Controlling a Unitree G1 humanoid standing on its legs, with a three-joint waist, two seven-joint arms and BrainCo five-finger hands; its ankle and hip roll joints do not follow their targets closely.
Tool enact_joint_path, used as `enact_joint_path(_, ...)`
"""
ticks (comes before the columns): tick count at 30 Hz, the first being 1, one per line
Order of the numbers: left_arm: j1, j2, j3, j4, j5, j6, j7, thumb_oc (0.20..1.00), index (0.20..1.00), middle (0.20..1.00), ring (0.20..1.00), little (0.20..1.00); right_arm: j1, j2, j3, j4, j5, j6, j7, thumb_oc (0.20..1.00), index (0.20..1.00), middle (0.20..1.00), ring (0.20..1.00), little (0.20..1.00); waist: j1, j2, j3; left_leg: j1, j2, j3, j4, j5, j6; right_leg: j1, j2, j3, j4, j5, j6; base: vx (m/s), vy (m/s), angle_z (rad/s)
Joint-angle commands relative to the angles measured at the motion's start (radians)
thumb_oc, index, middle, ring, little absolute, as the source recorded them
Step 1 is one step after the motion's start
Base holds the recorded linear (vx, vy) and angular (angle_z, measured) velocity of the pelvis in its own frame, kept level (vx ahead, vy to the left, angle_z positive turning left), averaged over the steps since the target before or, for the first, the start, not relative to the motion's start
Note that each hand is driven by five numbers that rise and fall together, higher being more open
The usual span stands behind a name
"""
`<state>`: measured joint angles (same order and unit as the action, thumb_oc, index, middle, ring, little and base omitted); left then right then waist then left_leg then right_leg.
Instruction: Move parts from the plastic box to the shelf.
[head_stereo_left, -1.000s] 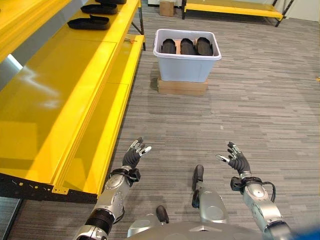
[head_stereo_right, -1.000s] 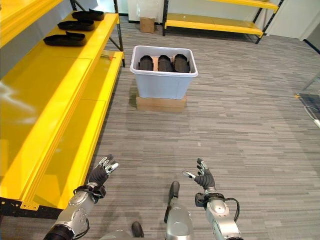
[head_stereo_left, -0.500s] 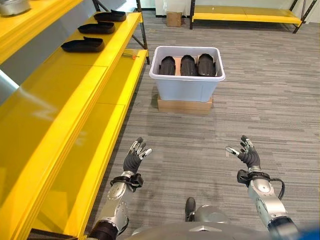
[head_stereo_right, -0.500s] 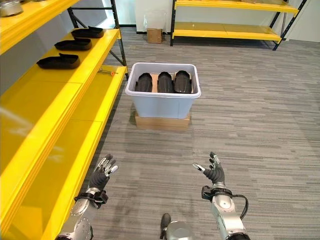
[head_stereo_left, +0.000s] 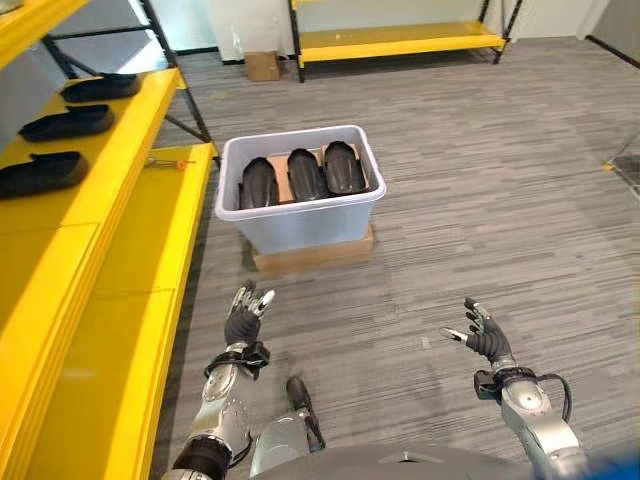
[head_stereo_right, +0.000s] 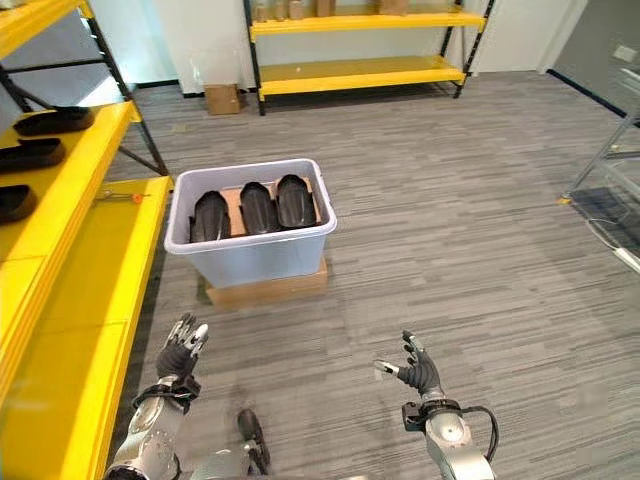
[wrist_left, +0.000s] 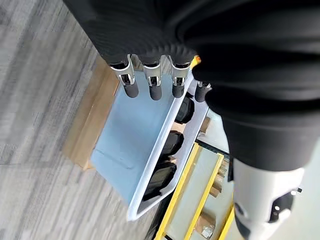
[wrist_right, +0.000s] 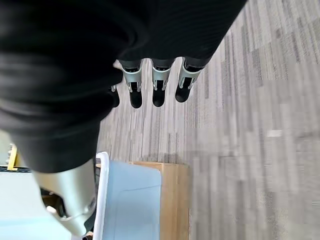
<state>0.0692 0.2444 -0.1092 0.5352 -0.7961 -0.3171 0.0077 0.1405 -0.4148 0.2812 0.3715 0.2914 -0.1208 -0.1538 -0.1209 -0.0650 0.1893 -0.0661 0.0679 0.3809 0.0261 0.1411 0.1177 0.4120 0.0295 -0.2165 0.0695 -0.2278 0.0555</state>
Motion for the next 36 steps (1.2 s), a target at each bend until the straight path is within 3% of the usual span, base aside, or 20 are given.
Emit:
enact_joint_path(1,-0.047,0.024,0.025,-0.068,0.051,-0.049,0.009,1.000,1.000,1.000,1.000,1.000,-0.054,-0.018,-0.043,-0.067,0.015,-0.052,0.015,1.000,1.000,1.000,1.000,1.000,0.030,0.027,0.004,0.042,0.119,0.015,0.004,-0.063,-0.182,-0.161,-0.122,-0.035,0.021,0.066,-0.005,0.24,0.215,0.25)
enact_joint_path(4,-0.055,0.033,0.016,-0.057,0.092,-0.040,-0.003,1.000,1.000,1.000,1.000,1.000,-0.064,0.003,-0.044,-0.072,0.003,-0.056,0.022,1.000,1.000,1.000,1.000,1.000,0.034,0.024,-0.005,0.064,0.073,0.003,-0.005,-0.090,-0.151,-0.171,-0.125,-0.030,0.074,0.051,0.008,0.27,0.256,0.21)
enact_joint_path(9,-0.068,0.052,-0.019,-0.067,0.169,-0.027,0.008,1.000,1.000,1.000,1.000,1.000,-0.086,0.038,-0.047,-0.075,-0.009,-0.058,0.015,1.000,1.000,1.000,1.000,1.000,0.045,0.017,-0.020,0.101,-0.024,-0.032,-0.070,-0.124,-0.089,-0.236,-0.141,-0.007,0.271,0.109,0.064,0.21,0.251,0.24)
enact_joint_path(13,-0.070,0.065,-0.045,-0.071,0.180,-0.010,0.026,1.000,1.000,1.000,1.000,1.000,-0.108,0.061,-0.027,-0.084,-0.029,-0.066,-0.001,1.000,1.000,1.000,1.000,1.000,0.059,0.010,-0.026,0.109,-0.087,-0.018,-0.080,-0.162,-0.039,-0.299,-0.150,-0.014,0.506,0.202,0.118,0.13,0.227,0.09)
enact_joint_path(15,-0.065,0.059,-0.054,-0.071,0.184,0.012,0.003,1.000,1.000,1.000,1.000,1.000,-0.127,0.074,-0.006,-0.080,-0.032,-0.061,-0.026,1.000,1.000,1.000,1.000,1.000,0.081,0.021,-0.020,0.127,-0.112,-0.012,-0.072,-0.191,-0.008,-0.366,-0.218,-0.058,0.713,0.276,0.130,0.20,0.280,0.08)
enact_joint_path(16,-0.056,0.053,-0.063,-0.070,0.179,0.014,-0.004,1.000,1.000,1.000,1.000,1.000,-0.141,0.076,0.003,-0.066,-0.049,-0.052,-0.029,1.000,1.000,1.000,1.000,1.000,0.079,0.031,-0.006,0.160,-0.110,-0.017,-0.077,-0.201,-0.002,-0.446,-0.222,-0.059,0.753,0.276,0.123,0.20,0.154,-0.16)
enact_joint_path(18,-0.058,0.049,-0.072,-0.068,0.179,0.014,-0.014,1.000,1.000,1.000,1.000,1.000,-0.146,0.065,0.004,-0.070,-0.051,-0.056,-0.028,1.000,1.000,1.000,1.000,1.000,0.060,0.039,0.011,0.201,-0.100,-0.037,-0.091,-0.199,-0.017,-0.509,-0.178,-0.067,0.643,0.226,0.104,0.16,-0.074,-0.19)
enact_joint_path(20,-0.069,0.054,-0.078,-0.073,0.176,0.028,-0.018,1.000,1.000,1.000,1.000,1.000,-0.133,0.054,-0.014,-0.090,-0.031,-0.057,-0.019,1.000,1.000,1.000,1.000,1.000,0.045,0.033,0.026,0.231,-0.090,-0.054,-0.089,-0.210,-0.032,-0.517,-0.171,-0.076,0.453,0.236,0.096,0.17,-0.203,0.39)
enact_joint_path(22,-0.077,0.066,-0.081,-0.088,0.177,0.050,-0.017,1.000,1.000,1.000,1.000,1.000,-0.120,0.048,-0.032,-0.103,-0.014,-0.059,-0.010,1.000,1.000,1.000,1.000,1.000,0.036,0.019,0.042,0.262,-0.077,-0.061,-0.088,-0.227,-0.050,-0.522,-0.192,-0.077,0.222,0.314,0.107,0.21,-0.240,0.71)
enact_joint_path(23,-0.074,0.070,-0.083,-0.093,0.177,0.057,-0.019,1.000,1.000,1.000,1.000,1.000,-0.118,0.048,-0.034,-0.103,-0.009,-0.059,-0.013,1.000,1.000,1.000,1.000,1.000,0.034,0.013,0.048,0.276,-0.076,-0.062,-0.092,-0.238,-0.056,-0.535,-0.208,-0.065,0.164,0.374,0.122,0.21,-0.204,0.60)
enact_joint_path(25,-0.068,0.075,-0.102,-0.093,0.182,0.062,-0.032,1.000,1.000,1.000,1.000,1.000,-0.114,0.055,-0.044,-0.092,0.003,-0.058,-0.031,1.000,1.000,1.000,1.000,1.000,0.026,0.008,0.059,0.300,-0.070,-0.089,-0.102,-0.254,-0.064,-0.574,-0.228,-0.020,0.057,0.439,0.140,0.34,-0.278,0.38)
enact_joint_path(26,-0.054,0.078,-0.127,-0.083,0.215,0.036,-0.062,1.000,1.000,1.000,1.000,1.000,-0.098,0.064,-0.061,-0.083,0.013,-0.054,-0.040,1.000,1.000,1.000,1.000,1.000,0.015,0.008,0.063,0.313,-0.060,-0.102,-0.100,-0.267,-0.067,-0.581,-0.228,0.012,0.019,0.445,0.149,0.38,-0.351,0.70)
enact_joint_path(28,-0.043,0.076,-0.135,-0.096,0.230,0.041,-0.064,1.000,1.000,1.000,1.000,1.000,-0.082,0.062,-0.073,-0.080,0.012,-0.045,-0.039,1.000,1.000,1.000,1.000,1.000,0.009,0.005,0.051,0.318,-0.052,-0.087,-0.088,-0.271,-0.080,-0.521,-0.214,-0.005,-0.037,0.427,0.143,0.35,-0.276,0.64)
enact_joint_path(33,-0.023,0.071,-0.126,-0.106,0.210,0.046,-0.063,1.000,1.000,1.000,1.000,1.000,-0.077,0.060,-0.066,-0.062,0.003,-0.021,-0.056,1.000,1.000,1.000,1.000,1.000,0.009,0.006,0.021,0.336,-0.045,-0.047,-0.073,-0.277,-0.091,-0.475,-0.198,-0.054,-0.043,0.382,0.129,0.27,-0.192,0.07)
enact_joint_path(36,-0.013,0.056,-0.122,-0.108,0.210,0.049,-0.051,1.000,1.000,1.000,1.000,1.000,-0.077,0.050,-0.064,-0.043,-0.007,0.008,-0.099,1.000,1.000,1.000,1.000,1.000,0.001,0.012,0.007,0.335,-0.031,-0.029,-0.025,-0.304,-0.094,-0.451,-0.175,-0.067,-0.024,0.330,0.092,0.25,-0.209,-0.16)
